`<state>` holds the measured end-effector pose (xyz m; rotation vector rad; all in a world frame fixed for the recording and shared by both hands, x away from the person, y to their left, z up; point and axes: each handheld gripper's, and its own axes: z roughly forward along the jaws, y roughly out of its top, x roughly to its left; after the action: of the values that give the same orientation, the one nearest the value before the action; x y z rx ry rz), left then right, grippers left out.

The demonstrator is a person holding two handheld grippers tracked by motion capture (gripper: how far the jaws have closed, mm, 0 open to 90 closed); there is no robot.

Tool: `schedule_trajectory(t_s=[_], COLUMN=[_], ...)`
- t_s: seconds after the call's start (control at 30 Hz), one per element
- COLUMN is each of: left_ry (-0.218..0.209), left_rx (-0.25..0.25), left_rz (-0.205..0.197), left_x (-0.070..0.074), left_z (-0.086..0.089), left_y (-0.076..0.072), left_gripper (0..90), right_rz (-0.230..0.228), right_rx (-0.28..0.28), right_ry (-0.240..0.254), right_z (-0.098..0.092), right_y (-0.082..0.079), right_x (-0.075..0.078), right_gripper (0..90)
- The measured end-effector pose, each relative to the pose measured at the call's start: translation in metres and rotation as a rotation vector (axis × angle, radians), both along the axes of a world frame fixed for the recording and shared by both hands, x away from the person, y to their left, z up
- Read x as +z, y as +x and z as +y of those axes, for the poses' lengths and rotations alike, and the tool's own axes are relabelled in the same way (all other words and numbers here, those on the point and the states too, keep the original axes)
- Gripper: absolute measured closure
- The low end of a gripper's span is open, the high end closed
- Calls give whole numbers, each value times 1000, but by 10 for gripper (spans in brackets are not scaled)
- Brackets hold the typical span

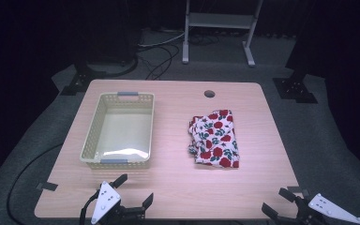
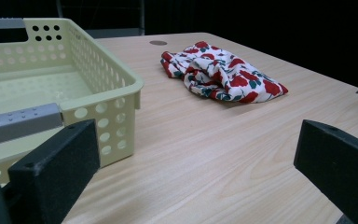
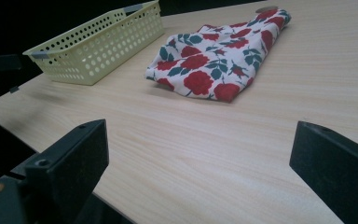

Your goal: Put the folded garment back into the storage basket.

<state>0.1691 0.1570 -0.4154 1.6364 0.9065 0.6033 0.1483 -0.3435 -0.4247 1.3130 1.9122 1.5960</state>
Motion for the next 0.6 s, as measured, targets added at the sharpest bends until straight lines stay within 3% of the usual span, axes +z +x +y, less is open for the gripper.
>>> schedule_trajectory(t_s=[0.43, 0.6], left_ry=[-7, -10], left_rx=[20, 23], left_rz=[-7, -10], left_x=[0, 1], left_z=[2, 3], left_y=[-1, -1], left_gripper=[0, 0], right_rz=[-2, 4], right_rx=[8, 3], right_ry=[7, -30], right_z=[0, 0], right_y=[14, 30], right_x=[12, 18], right_gripper=[31, 31])
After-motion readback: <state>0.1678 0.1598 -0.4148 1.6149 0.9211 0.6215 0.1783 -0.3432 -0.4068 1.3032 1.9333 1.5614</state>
